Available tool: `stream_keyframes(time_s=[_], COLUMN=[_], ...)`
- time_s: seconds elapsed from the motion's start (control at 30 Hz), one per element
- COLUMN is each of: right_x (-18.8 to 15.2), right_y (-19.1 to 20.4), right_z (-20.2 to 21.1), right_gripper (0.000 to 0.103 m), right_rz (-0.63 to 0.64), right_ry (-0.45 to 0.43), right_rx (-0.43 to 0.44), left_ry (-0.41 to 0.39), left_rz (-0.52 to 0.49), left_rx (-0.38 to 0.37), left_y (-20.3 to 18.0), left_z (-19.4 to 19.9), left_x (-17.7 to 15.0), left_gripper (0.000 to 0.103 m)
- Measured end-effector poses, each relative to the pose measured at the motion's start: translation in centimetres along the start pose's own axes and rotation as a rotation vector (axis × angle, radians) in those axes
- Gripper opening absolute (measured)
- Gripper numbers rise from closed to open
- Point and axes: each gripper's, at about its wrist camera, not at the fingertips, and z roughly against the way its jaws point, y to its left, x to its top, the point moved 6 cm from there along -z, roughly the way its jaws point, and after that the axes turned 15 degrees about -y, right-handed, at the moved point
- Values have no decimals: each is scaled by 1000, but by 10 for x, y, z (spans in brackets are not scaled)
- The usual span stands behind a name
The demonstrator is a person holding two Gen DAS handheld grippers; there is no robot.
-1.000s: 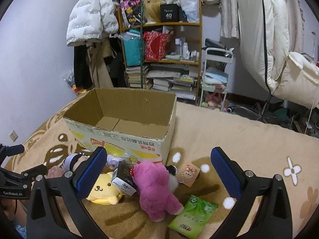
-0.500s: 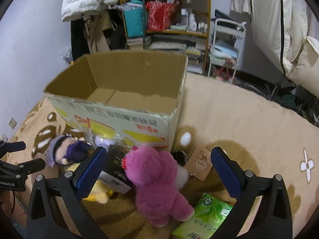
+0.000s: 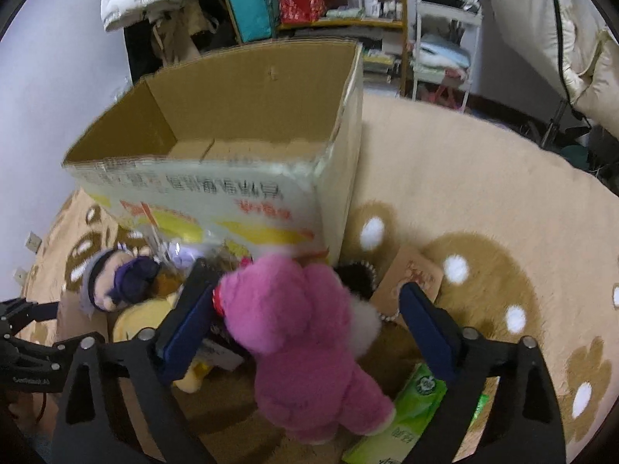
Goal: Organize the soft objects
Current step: 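Grasp the pink-white swirl cushion with the left tool while the right tool grasps the pink teddy bear, then carry the cushion and bear over the box while both tools open to drop them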
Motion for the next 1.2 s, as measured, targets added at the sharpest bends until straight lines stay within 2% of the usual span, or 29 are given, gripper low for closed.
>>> stream_keyframes(time_s=[0.07, 0.17, 0.27, 0.37, 0.5, 0.7, 0.8, 1.2], right_x=[-7, -9, -14, -14, -13, -10, -6, 37], right_y=[0, -3, -6, -3, 3, 6, 7, 19], right_z=[-5, -7, -11, -9, -1, 17, 33, 106], right_gripper=[95, 86, 69, 60, 59, 58, 59, 59], right_rz=[-13, -61, -74, -66, -51, -61, -67, -68], right_ry=[34, 56, 84, 74, 53, 31, -11, -315], right_rx=[7, 45, 51, 69, 74, 72, 76, 133], left_ry=[35, 65, 54, 38, -11, -143, -231, -528], left_rz=[-3, 8, 9, 5, -12, -28, -44, -92], left_rx=[13, -2, 0, 7, 38, 49, 46, 63], left_y=[1, 0, 1, 1, -5, -15, -20, -20], left_z=[-6, -12, -12, -10, 6, 48, 70, 136], left_x=[-4, -9, -8, -7, -10, -3, 1, 16], left_gripper=[77, 64, 59, 55, 54, 54, 54, 54])
